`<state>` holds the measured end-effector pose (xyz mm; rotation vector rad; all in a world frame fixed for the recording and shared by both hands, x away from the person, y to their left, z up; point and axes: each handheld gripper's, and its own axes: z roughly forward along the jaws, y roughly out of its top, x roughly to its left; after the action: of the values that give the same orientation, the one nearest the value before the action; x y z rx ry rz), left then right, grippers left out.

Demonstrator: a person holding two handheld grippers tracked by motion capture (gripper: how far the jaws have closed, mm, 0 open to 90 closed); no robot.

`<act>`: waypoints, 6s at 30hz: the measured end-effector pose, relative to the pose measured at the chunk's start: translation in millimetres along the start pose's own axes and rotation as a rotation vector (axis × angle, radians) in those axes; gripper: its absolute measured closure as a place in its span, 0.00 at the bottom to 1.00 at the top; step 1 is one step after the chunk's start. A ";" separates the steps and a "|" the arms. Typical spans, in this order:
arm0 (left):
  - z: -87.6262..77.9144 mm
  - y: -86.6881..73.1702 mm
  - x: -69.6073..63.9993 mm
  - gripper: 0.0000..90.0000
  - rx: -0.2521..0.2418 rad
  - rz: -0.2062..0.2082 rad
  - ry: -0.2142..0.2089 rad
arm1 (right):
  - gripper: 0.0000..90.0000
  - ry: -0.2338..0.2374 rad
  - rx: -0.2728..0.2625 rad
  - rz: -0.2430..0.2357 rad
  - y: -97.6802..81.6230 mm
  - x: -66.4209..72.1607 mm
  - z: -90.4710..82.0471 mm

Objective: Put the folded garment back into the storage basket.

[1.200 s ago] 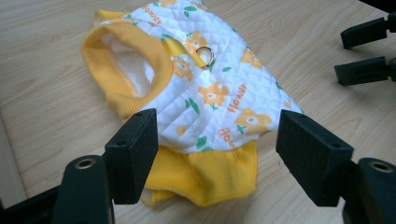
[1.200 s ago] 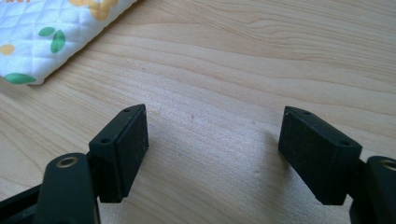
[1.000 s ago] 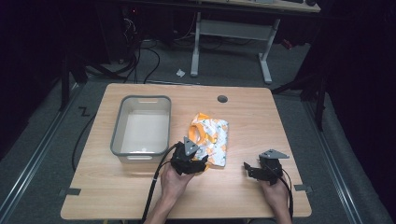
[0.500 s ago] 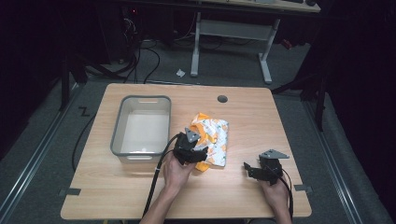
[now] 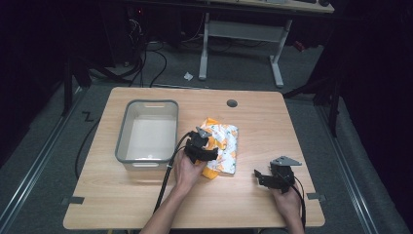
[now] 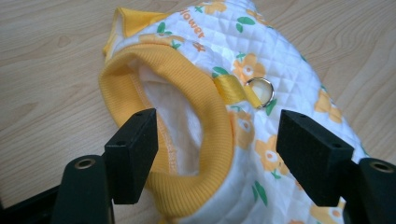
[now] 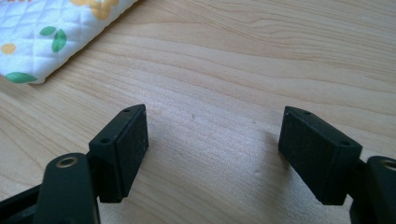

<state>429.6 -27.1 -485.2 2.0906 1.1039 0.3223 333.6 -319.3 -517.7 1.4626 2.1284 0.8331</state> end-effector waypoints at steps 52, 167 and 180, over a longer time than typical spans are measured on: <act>17.4 -11.8 5.3 0.78 0.114 -0.024 -0.029 | 0.27 0.005 0.000 0.001 -0.3 0.2 -0.2; -154.5 9.2 96.4 0.82 -0.264 -0.087 -0.089 | 0.27 0.001 -0.001 0.001 -0.1 -0.1 0.1; -161.1 2.8 109.9 0.82 -0.269 -0.106 -0.059 | 0.27 0.001 -0.001 0.002 -0.1 -0.1 0.0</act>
<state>413.0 138.5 -383.4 1.7880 1.0689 0.3361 333.6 -319.4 -517.8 1.4642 2.1271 0.8351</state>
